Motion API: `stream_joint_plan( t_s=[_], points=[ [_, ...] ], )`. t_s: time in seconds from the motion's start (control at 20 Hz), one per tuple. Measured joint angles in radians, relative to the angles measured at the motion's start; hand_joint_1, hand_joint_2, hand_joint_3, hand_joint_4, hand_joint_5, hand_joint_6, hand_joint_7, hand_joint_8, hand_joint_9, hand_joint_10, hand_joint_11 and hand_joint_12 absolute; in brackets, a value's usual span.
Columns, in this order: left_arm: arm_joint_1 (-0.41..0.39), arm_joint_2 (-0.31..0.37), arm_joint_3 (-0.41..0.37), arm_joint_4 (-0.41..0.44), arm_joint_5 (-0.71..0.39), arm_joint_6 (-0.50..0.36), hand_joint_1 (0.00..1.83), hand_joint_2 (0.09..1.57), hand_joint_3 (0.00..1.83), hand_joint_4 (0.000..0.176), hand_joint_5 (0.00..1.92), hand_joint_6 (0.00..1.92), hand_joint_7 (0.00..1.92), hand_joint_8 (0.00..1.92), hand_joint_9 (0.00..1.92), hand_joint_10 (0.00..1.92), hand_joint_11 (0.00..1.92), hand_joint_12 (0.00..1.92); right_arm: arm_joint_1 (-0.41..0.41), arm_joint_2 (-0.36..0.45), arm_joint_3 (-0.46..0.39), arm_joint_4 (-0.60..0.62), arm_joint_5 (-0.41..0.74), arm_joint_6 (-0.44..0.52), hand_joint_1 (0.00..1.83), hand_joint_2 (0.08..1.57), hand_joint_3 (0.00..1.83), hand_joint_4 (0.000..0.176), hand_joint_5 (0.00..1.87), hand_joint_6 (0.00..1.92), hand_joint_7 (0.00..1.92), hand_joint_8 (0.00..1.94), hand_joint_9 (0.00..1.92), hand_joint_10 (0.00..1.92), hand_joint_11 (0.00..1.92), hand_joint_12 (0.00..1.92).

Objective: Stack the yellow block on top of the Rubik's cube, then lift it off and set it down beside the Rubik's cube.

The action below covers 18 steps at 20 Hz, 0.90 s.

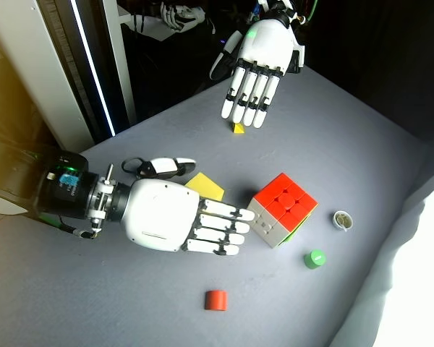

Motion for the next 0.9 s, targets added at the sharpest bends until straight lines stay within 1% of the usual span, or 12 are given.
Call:
stream_joint_plan(
  t_s=[0.05, 0.1, 0.15, 0.2, 0.25, 0.35, 0.5, 0.55, 0.6, 0.7, 0.8, 0.9],
  points=[
    [0.000, 0.000, 0.000, 0.000, 0.001, 0.000, 0.20, 1.20, 0.00, 0.000, 0.04, 0.00, 0.10, 0.00, 0.12, 0.00, 0.00, 0.33, 0.008, 0.023, 0.000, -0.003, -0.024, 0.000, 0.62, 0.95, 0.00, 0.000, 0.00, 0.00, 0.00, 0.00, 0.00, 0.00, 0.00, 0.00],
    [0.000, 0.000, -0.001, -0.005, 0.002, 0.000, 0.19, 1.21, 0.01, 0.000, 0.01, 0.00, 0.04, 0.01, 0.05, 0.01, 0.00, 0.16, 0.012, 0.039, 0.000, -0.005, -0.049, 0.000, 0.66, 0.93, 0.00, 0.000, 0.00, 0.00, 0.00, 0.00, 0.00, 0.00, 0.00, 0.00],
    [0.000, 0.000, -0.003, -0.010, 0.001, 0.000, 0.21, 1.20, 0.00, 0.000, 0.01, 0.00, 0.05, 0.01, 0.05, 0.01, 0.00, 0.13, 0.033, 0.066, 0.000, -0.067, -0.088, 0.016, 0.74, 0.89, 0.00, 0.000, 0.00, 0.00, 0.00, 0.00, 0.00, 0.00, 0.01, 0.01],
    [0.000, 0.000, -0.003, -0.012, 0.001, 0.000, 0.22, 1.20, 0.00, 0.000, 0.00, 0.00, 0.04, 0.01, 0.04, 0.01, 0.00, 0.11, 0.047, 0.082, 0.000, -0.144, -0.103, 0.048, 0.74, 0.89, 0.00, 0.000, 0.00, 0.00, 0.00, 0.00, 0.00, 0.00, 0.01, 0.01],
    [0.000, 0.000, -0.008, -0.018, 0.001, 0.000, 0.23, 1.19, 0.00, 0.000, 0.00, 0.00, 0.05, 0.01, 0.04, 0.01, 0.00, 0.10, 0.079, 0.116, -0.006, -0.276, -0.112, 0.094, 0.77, 0.88, 0.00, 0.000, 0.00, 0.00, 0.00, 0.00, 0.00, 0.00, 0.02, 0.01],
    [0.000, 0.000, -0.015, -0.026, 0.000, 0.001, 0.20, 1.20, 0.00, 0.000, 0.00, 0.00, 0.01, 0.00, 0.01, 0.00, 0.00, 0.01, 0.124, 0.170, -0.042, -0.414, -0.122, 0.127, 0.86, 0.87, 0.00, 0.000, 0.00, 0.00, 0.00, 0.00, 0.00, 0.00, 0.00, 0.01],
    [0.000, 0.000, -0.015, -0.031, 0.003, 0.001, 0.31, 1.18, 0.00, 0.000, 0.00, 0.00, 0.00, 0.00, 0.00, 0.00, 0.00, 0.00, 0.179, 0.231, -0.071, -0.617, -0.171, 0.245, 0.78, 0.86, 0.00, 0.000, 0.00, 0.00, 0.00, 0.00, 0.00, 0.00, 0.00, 0.00],
    [0.000, 0.000, -0.015, -0.037, 0.002, 0.001, 0.23, 1.17, 0.00, 0.000, 0.00, 0.00, 0.00, 0.00, 0.00, 0.00, 0.00, 0.00, 0.197, 0.248, -0.077, -0.650, -0.186, 0.259, 0.72, 0.88, 0.00, 0.000, 0.00, 0.00, 0.00, 0.00, 0.00, 0.00, 0.00, 0.00],
    [0.000, 0.000, -0.015, -0.037, 0.003, 0.002, 0.18, 1.18, 0.00, 0.000, 0.00, 0.00, 0.00, 0.00, 0.00, 0.00, 0.00, 0.00, 0.224, 0.273, -0.084, -0.708, -0.211, 0.276, 0.77, 0.86, 0.00, 0.000, 0.00, 0.00, 0.00, 0.00, 0.00, 0.00, 0.00, 0.00],
    [0.000, 0.000, -0.015, -0.037, 0.008, 0.001, 0.19, 1.18, 0.00, 0.000, 0.00, 0.00, 0.00, 0.00, 0.00, 0.00, 0.00, 0.00, 0.262, 0.314, -0.120, -0.827, -0.267, 0.277, 0.76, 0.85, 0.00, 0.000, 0.00, 0.00, 0.00, 0.00, 0.00, 0.00, 0.00, 0.00],
    [0.000, 0.000, -0.015, -0.038, 0.008, 0.001, 0.18, 1.17, 0.00, 0.000, 0.00, 0.00, 0.00, 0.00, 0.00, 0.00, 0.00, 0.00, 0.265, 0.324, -0.155, -0.888, -0.285, 0.278, 0.78, 0.84, 0.00, 0.000, 0.00, 0.00, 0.00, 0.00, 0.00, 0.00, 0.00, 0.00],
    [0.000, 0.000, -0.015, -0.038, 0.008, 0.001, 0.23, 1.17, 0.00, 0.000, 0.00, 0.00, 0.00, 0.00, 0.00, 0.00, 0.00, 0.00, 0.267, 0.317, -0.174, -0.893, -0.288, 0.280, 0.80, 0.83, 0.00, 0.000, 0.00, 0.00, 0.00, 0.00, 0.00, 0.00, 0.00, 0.00]
  ],
)
